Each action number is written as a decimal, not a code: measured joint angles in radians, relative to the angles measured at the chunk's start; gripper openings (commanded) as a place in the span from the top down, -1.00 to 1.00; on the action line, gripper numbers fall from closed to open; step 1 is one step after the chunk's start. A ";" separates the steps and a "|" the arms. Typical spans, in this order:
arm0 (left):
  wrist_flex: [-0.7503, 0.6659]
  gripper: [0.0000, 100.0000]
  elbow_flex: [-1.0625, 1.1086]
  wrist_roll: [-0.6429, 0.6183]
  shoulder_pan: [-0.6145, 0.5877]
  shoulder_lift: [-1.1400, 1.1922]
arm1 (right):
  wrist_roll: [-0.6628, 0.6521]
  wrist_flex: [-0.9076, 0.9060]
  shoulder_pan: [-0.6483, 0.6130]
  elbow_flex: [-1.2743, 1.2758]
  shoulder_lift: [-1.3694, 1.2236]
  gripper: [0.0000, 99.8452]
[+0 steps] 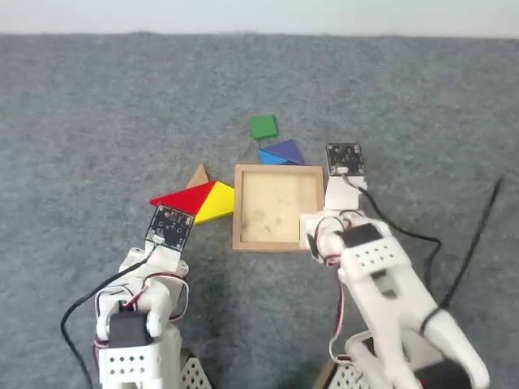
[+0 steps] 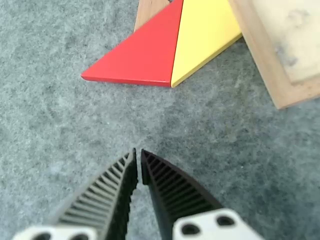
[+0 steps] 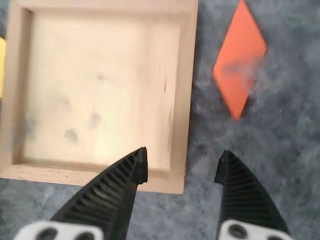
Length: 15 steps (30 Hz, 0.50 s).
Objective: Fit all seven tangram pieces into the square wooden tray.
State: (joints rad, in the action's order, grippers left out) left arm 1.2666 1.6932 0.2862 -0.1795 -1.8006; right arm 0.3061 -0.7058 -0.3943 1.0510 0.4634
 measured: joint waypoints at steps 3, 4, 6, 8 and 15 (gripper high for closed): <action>0.000 0.97 0.000 0.000 0.000 0.000 | 0.003 0.000 0.000 -0.040 -0.104 0.53; 0.000 0.97 0.000 0.000 0.000 0.000 | 0.003 0.000 0.000 -0.055 -0.133 0.53; 0.000 0.97 0.000 0.000 0.000 0.000 | 0.003 -0.005 0.000 -0.084 -0.184 0.53; 0.000 0.97 0.000 0.000 0.000 0.000 | 0.003 -0.008 0.000 -0.101 -0.218 0.53; 0.000 0.97 0.000 0.000 0.000 0.000 | 0.003 -0.017 -0.011 -0.141 -0.275 0.79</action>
State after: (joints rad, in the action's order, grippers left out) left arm 1.2666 1.6932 0.2862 -0.1795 -1.8006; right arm 0.3092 -0.7227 -0.4051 0.9099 0.1887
